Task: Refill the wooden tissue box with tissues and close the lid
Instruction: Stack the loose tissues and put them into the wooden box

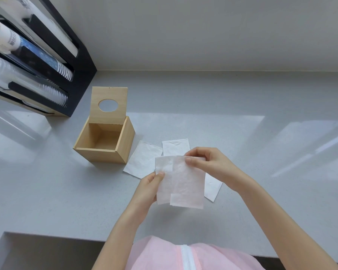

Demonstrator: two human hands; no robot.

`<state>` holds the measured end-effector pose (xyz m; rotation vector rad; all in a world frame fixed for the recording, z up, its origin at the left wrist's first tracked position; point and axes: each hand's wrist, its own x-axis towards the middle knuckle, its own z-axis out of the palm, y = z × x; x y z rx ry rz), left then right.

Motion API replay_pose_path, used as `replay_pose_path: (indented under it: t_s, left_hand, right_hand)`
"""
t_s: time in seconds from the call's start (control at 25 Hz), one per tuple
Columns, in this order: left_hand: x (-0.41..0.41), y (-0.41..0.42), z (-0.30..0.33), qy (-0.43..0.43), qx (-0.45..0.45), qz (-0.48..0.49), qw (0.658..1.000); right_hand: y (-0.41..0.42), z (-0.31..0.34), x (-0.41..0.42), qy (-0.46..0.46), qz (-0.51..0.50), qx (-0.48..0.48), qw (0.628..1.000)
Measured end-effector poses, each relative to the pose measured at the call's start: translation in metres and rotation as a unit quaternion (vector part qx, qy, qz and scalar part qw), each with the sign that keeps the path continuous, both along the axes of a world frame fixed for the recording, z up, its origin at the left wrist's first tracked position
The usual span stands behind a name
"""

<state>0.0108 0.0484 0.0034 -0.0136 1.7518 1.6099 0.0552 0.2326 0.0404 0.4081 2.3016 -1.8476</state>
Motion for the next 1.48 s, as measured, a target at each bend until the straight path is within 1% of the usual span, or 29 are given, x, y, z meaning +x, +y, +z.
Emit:
replay_pose_path:
  t_s: [0.16, 0.32, 0.44, 0.56, 0.68, 0.76, 0.84, 0.88, 0.96, 1.04, 1.12, 1.36, 1.48]
  left_hand:
    - [0.003, 0.004, 0.000, -0.026, 0.026, -0.029, 0.999]
    - [0.004, 0.004, -0.001, -0.068, 0.063, -0.023, 0.995]
    - [0.006, 0.003, -0.001, -0.053, 0.045, -0.036, 0.997]
    - [0.008, 0.002, -0.001, -0.029, 0.029, -0.041, 0.998]
    - [0.009, 0.002, -0.001, -0.021, 0.019, -0.028, 0.999]
    - [0.008, 0.001, -0.001, -0.024, 0.012, -0.014, 1.000]
    - [0.007, -0.001, -0.002, -0.029, 0.010, 0.000, 1.000]
    - [0.006, -0.001, -0.002, -0.031, 0.011, 0.006, 0.999]
    - [0.004, -0.002, -0.002, -0.034, 0.011, 0.013, 0.999]
    - [0.003, -0.001, -0.001, -0.035, 0.012, 0.017, 0.999]
    - [0.003, 0.000, 0.000, -0.037, 0.013, 0.018, 0.999]
    - [0.004, -0.002, -0.002, -0.041, 0.005, 0.036, 0.999]
    - [0.004, -0.002, -0.001, -0.043, 0.003, 0.041, 0.998]
  right_hand:
    - [-0.013, -0.003, -0.013, -0.017, 0.007, 0.021, 1.000]
    - [-0.020, -0.014, -0.016, -0.013, -0.003, 0.083, 0.996]
    - [-0.024, -0.020, -0.019, 0.010, -0.014, 0.122, 0.992]
    - [-0.027, -0.025, -0.022, 0.025, -0.026, 0.130, 0.991]
    - [-0.025, -0.027, -0.021, 0.035, -0.030, 0.149, 0.988]
    - [-0.013, -0.028, -0.015, 0.028, -0.075, 0.182, 0.980]
    - [0.005, -0.030, -0.006, -0.009, -0.111, 0.270, 0.956]
    - [0.014, -0.033, 0.000, -0.044, -0.100, 0.327, 0.939]
    - [0.026, -0.038, 0.009, -0.135, -0.044, 0.419, 0.897]
    - [0.030, -0.042, 0.013, -0.199, -0.010, 0.457, 0.867]
    - [0.030, -0.045, 0.013, -0.218, -0.013, 0.451, 0.866]
    - [0.031, -0.051, 0.011, -0.229, -0.023, 0.386, 0.893]
    - [0.031, -0.051, 0.012, -0.205, -0.021, 0.356, 0.912]
